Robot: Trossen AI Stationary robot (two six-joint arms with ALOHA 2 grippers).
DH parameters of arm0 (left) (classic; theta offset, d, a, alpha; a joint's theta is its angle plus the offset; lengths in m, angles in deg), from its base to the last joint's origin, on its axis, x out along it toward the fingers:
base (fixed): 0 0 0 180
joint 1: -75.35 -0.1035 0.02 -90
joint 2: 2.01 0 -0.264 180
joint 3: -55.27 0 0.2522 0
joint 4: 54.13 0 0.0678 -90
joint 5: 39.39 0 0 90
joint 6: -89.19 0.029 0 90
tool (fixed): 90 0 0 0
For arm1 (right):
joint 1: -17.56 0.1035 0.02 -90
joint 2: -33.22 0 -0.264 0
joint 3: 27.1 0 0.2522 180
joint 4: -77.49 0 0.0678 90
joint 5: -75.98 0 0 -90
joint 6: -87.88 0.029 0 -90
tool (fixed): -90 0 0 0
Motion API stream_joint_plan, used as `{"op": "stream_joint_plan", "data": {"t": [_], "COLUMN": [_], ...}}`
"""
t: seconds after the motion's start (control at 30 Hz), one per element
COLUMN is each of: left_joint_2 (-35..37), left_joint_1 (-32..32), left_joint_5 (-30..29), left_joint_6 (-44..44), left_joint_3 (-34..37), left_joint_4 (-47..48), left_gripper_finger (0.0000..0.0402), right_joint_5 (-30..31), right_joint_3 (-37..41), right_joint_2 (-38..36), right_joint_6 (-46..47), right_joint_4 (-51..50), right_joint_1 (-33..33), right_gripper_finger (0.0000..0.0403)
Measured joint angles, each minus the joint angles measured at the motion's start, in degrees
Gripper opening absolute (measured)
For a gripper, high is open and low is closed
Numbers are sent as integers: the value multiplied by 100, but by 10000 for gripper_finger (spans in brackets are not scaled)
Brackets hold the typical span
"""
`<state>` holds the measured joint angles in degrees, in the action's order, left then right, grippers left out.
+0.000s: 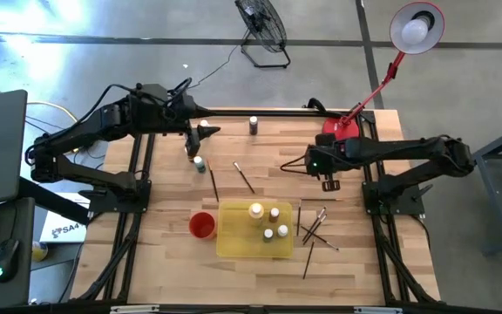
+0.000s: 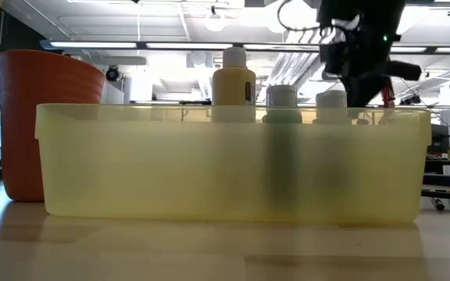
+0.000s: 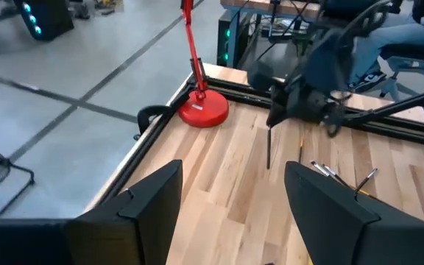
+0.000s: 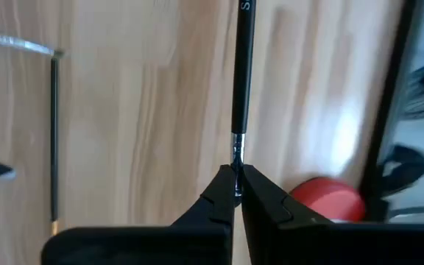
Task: Pick & Place Paint Supplies
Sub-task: Put the silver paintbrush into the orange cup
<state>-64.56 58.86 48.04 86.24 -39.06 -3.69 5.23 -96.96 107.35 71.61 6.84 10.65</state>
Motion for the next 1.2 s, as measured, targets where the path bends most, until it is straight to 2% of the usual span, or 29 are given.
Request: {"op": "stream_joint_plan", "data": {"t": [0.23, 0.4, 0.57, 0.77, 0.97, 1.1, 1.2], "left_joint_2": [-284, -462, -518, -466, -519, -545, -553], "left_joint_1": [-7, -251, -608, -1045, -1050, -1052, -1056], "left_joint_5": [101, 792, 880, 1528, 2203, 2638, 2743], "left_joint_6": [-513, -875, -939, -941, -991, -1234, -1404], "left_joint_3": [0, 0, 1, -2, -2, -4, -4], "left_joint_4": [130, 106, 161, 708, 782, 707, 719], "left_gripper_finger": [232, 232, 232, 232, 232, 232, 232], "right_joint_5": [514, 828, 1035, 1390, 2225, 3048, 3666], "right_joint_3": [-384, -547, -557, -777, -1541, -1864, -1920], "right_joint_2": [0, 0, 0, 237, 841, 1130, 1219], "right_joint_6": [1, 0, -2, -182, -883, -1329, -1830], "right_joint_4": [10, 17, 244, 548, 518, 653, 1112], "right_joint_1": [338, 550, 751, 1047, 1257, 1409, 1564], "right_gripper_finger": [3, 3, 3, 3, 3, 3, 3]}}
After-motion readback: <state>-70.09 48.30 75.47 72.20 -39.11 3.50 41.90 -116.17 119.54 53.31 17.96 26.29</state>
